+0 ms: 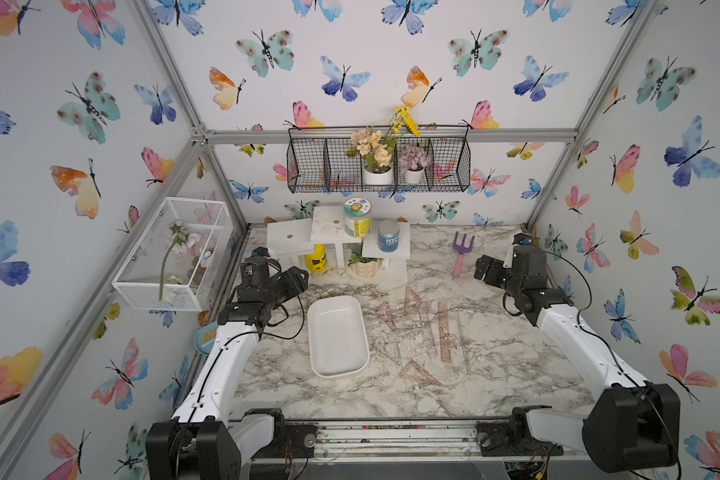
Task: Put the scattered rulers into the storage box
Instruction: Pick up the ruler from the center of the board.
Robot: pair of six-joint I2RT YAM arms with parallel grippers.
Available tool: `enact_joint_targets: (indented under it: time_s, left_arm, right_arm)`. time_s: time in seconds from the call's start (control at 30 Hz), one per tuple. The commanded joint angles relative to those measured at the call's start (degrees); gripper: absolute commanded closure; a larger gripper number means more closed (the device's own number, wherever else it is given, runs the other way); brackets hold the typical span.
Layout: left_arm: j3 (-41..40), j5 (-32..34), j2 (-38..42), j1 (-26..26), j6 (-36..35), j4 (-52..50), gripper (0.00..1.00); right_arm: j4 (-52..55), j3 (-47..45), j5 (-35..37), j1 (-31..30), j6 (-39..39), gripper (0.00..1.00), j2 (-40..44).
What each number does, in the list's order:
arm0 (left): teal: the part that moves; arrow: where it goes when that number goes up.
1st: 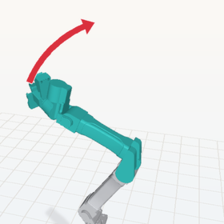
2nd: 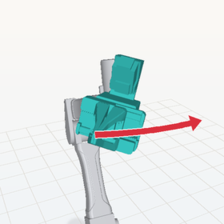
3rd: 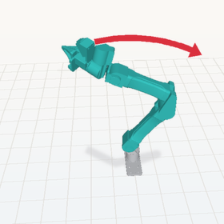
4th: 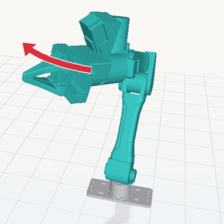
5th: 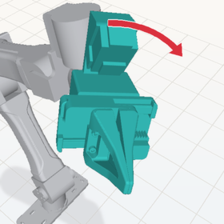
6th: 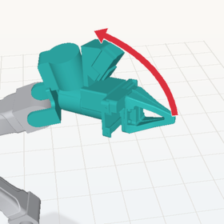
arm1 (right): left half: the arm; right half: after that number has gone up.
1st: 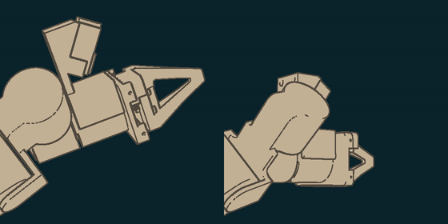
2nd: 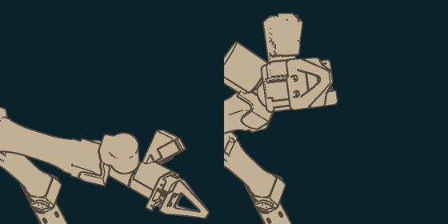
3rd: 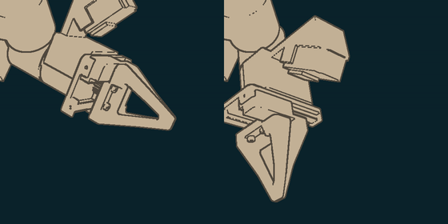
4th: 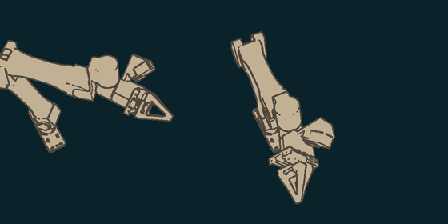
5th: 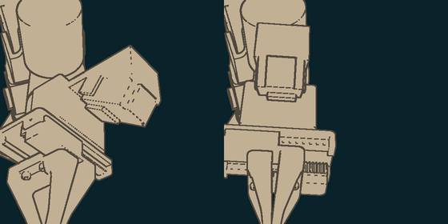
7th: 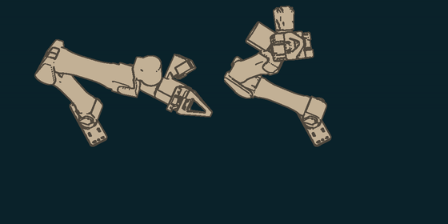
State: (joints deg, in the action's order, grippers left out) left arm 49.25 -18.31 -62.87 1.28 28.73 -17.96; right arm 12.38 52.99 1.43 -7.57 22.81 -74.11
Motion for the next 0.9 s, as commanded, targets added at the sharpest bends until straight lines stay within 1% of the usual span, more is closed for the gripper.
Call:
enact_joint_targets:
  time_s: [0.0,0.07,0.1,0.13,0.17,0.27,0.3,0.37,0.4,0.53,0.67,0.73,0.77,0.8,0.87]
  left_arm:
    - [-2.87,-8.85,5.13,0.56,0.03,-4.01,0.32]
    - [-4.13,-11.36,6.94,0.64,0.08,-5.04,0.32]
    - [-4.56,-12.04,7.78,0.68,0.24,-5.53,0.32]
    - [-5.37,-12.94,8.74,0.81,0.72,-5.73,0.31]
    - [-6.46,-14.08,9.86,1.01,1.41,-5.71,0.30]
    - [-8.64,-16.22,12.61,3.46,3.70,-5.82,0.29]
    - [-8.97,-16.04,13.34,4.90,4.40,-5.93,0.30]
    - [-9.89,-14.44,15.09,9.20,6.19,-6.04,0.40]
    - [-10.16,-13.78,15.55,11.00,6.89,-6.04,0.41]
    - [-11.49,-11.17,16.29,18.14,9.89,-4.47,0.41]
    - [-11.89,-5.94,14.16,25.29,11.99,-2.38,0.40]
    - [-11.88,-4.29,12.48,28.76,12.96,-1.04,0.40]
    - [-11.90,-3.62,11.62,30.39,13.59,-0.36,0.39]
    - [-11.82,-2.99,10.94,31.65,14.15,0.27,0.39]
    - [-11.56,-1.97,9.65,34.01,15.10,1.61,0.39]
  right_arm:
    - [5.24,-2.83,-8.22,0.01,2.74,0.02,-0.26]
    - [5.25,-4.05,-10.33,-0.06,3.29,0.02,-0.27]
    - [5.41,-4.52,-10.92,-0.07,3.54,0.04,-0.18]
    - [5.67,-5.09,-11.63,-0.07,3.78,0.09,-0.08]
    - [6.00,-5.62,-12.17,-0.16,4.00,0.18,0.05]
    - [7.14,-7.22,-13.27,-0.59,5.04,0.35,0.15]
    - [7.57,-7.68,-13.47,-0.81,5.30,0.37,0.10]
    - [8.42,-8.83,-13.35,-1.54,5.66,0.42,0.01]
    - [8.81,-9.31,-12.99,-2.01,5.87,0.44,-0.01]
    - [10.43,-10.30,-11.11,-4.91,6.91,0.48,-0.40]
    - [13.81,-8.52,-5.38,-10.76,7.65,0.50,-2.51]
    - [16.23,-7.29,-1.52,-13.52,8.49,0.49,-4.01]
    - [17.22,-6.83,-0.02,-14.58,8.80,0.45,-4.73]
    - [17.99,-6.60,1.33,-15.26,9.11,0.44,-5.26]
    - [18.85,-6.57,2.86,-15.97,9.36,0.48,-6.23]
